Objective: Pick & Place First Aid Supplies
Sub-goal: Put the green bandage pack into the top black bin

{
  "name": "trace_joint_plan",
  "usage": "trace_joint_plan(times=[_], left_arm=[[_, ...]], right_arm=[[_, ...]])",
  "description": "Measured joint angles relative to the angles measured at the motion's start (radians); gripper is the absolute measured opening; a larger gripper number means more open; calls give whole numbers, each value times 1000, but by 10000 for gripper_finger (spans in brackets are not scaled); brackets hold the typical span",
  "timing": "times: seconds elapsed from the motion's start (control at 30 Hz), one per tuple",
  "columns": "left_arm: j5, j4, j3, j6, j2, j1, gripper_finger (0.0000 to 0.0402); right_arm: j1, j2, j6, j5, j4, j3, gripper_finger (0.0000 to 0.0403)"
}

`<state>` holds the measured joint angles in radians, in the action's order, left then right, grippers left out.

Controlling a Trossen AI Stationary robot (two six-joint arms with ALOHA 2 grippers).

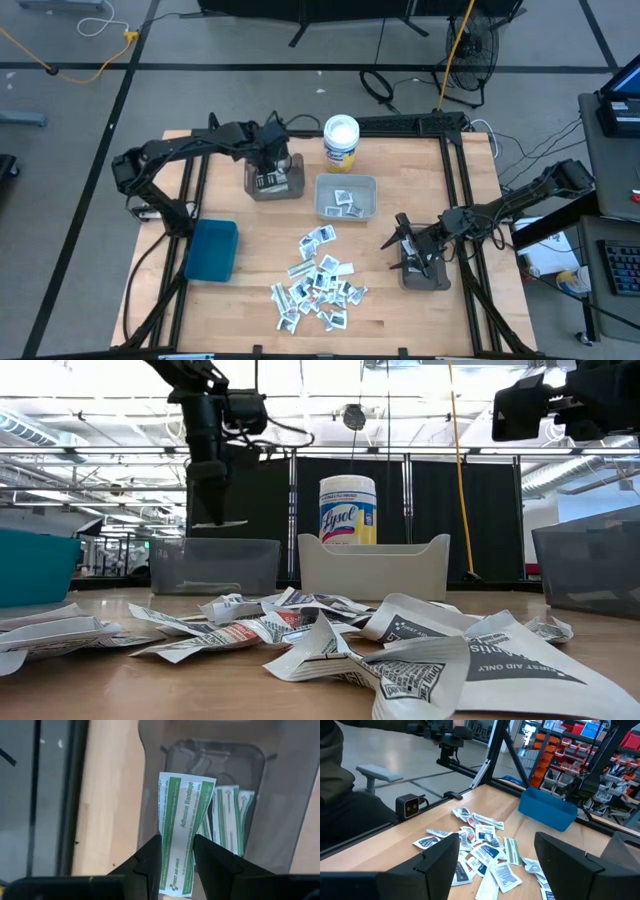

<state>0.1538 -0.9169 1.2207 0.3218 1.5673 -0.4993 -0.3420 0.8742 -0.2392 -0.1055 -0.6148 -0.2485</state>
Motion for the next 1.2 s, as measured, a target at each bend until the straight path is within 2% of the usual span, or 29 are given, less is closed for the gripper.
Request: trace_joint_plan(times=[0.47,1.2], left_arm=[[-27,104,-163,10,0,-25,115],[-27,163,-170,6,0,-30,117]], right_arm=[[0,0,3,0,6,0,254],[0,0,0,0,6,0,254]])
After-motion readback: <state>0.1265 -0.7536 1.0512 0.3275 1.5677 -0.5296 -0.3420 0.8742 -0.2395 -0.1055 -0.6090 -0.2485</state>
